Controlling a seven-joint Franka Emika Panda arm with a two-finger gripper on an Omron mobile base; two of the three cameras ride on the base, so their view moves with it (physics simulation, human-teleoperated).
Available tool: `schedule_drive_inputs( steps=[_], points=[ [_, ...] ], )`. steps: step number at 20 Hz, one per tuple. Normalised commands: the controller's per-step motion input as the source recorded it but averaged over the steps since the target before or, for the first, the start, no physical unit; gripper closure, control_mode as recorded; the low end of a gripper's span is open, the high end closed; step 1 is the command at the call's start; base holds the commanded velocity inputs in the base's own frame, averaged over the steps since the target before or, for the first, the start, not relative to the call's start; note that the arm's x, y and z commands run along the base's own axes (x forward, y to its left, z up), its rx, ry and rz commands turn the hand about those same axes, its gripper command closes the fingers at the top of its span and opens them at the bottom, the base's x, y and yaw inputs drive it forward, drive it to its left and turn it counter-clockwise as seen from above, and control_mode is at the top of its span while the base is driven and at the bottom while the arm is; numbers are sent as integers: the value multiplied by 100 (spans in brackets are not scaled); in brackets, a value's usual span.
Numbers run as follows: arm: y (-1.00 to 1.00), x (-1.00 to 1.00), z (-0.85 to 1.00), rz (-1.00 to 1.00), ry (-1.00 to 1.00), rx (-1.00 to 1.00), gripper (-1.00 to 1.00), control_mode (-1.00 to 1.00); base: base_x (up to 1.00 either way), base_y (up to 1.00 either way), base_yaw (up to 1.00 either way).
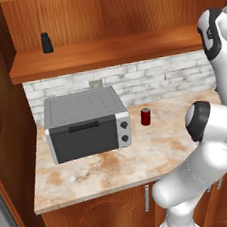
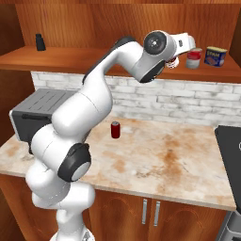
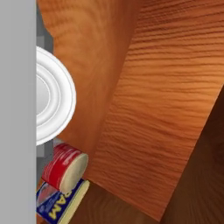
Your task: Pick the cans from the counter and place them in their designated side in the cabinet.
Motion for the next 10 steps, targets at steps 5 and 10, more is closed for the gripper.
schedule_drive_inputs(
  steps=[5,10],
  points=[
    [-4,22,-2,0,0,0,100,-100,0,0,0],
    [-3,19,-11,0,1,0,100,-100,0,0,0]
  ],
)
